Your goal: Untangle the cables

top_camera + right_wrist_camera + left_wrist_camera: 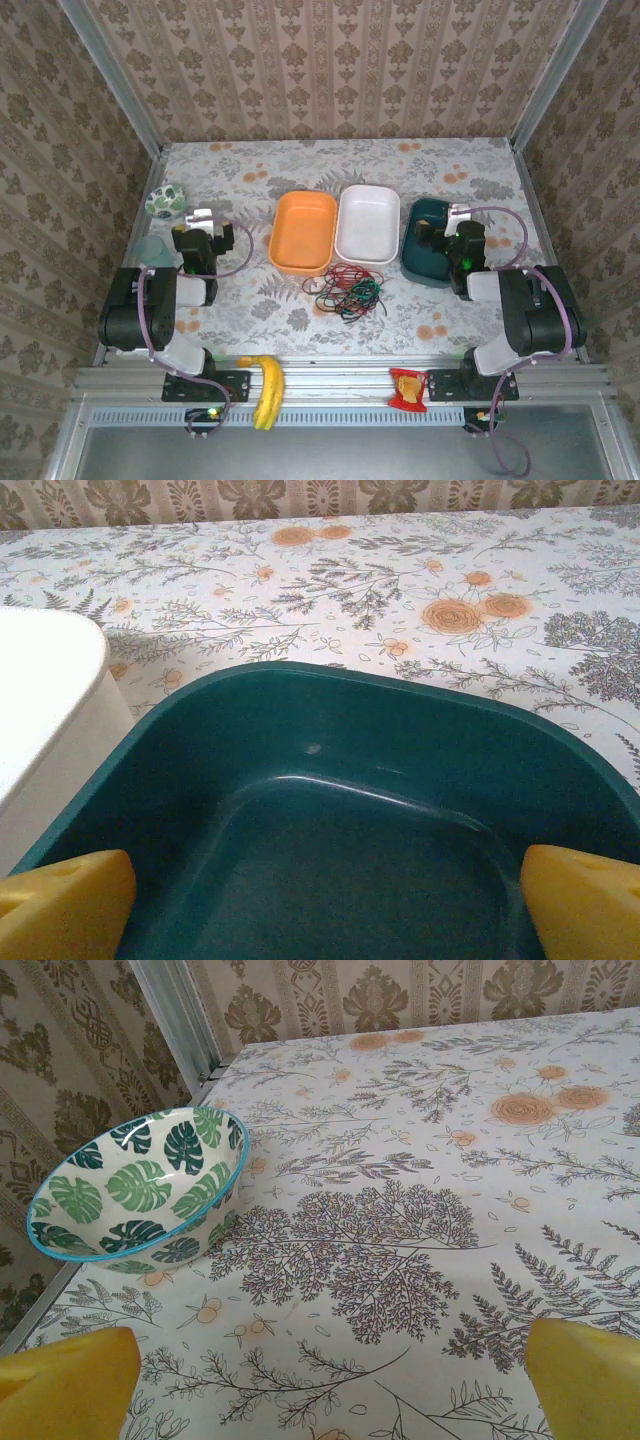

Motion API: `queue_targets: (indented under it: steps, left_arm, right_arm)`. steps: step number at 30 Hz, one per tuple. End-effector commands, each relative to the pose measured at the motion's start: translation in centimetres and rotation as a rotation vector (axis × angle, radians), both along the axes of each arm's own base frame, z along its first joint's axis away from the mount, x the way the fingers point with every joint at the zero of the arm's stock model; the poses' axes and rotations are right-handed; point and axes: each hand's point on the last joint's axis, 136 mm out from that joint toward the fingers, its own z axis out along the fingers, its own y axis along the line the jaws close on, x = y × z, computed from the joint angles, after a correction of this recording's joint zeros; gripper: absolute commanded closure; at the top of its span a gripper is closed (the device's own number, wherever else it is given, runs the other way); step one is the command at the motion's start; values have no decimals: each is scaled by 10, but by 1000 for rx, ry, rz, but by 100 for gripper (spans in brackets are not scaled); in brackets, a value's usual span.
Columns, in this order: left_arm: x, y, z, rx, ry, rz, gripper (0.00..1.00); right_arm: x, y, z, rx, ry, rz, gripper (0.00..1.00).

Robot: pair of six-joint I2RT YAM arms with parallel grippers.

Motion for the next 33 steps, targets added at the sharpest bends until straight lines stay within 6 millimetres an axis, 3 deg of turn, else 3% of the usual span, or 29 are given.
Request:
queue_targets:
  steps: [1,33]
  left_arm:
    - [0,1,-2,17,8,-1,0]
    - [0,1,-2,17,8,-1,0]
  right_arm:
    - [4,-3,7,-15,-28,-8,0]
    - [4,-3,6,-4,-24,-2,0]
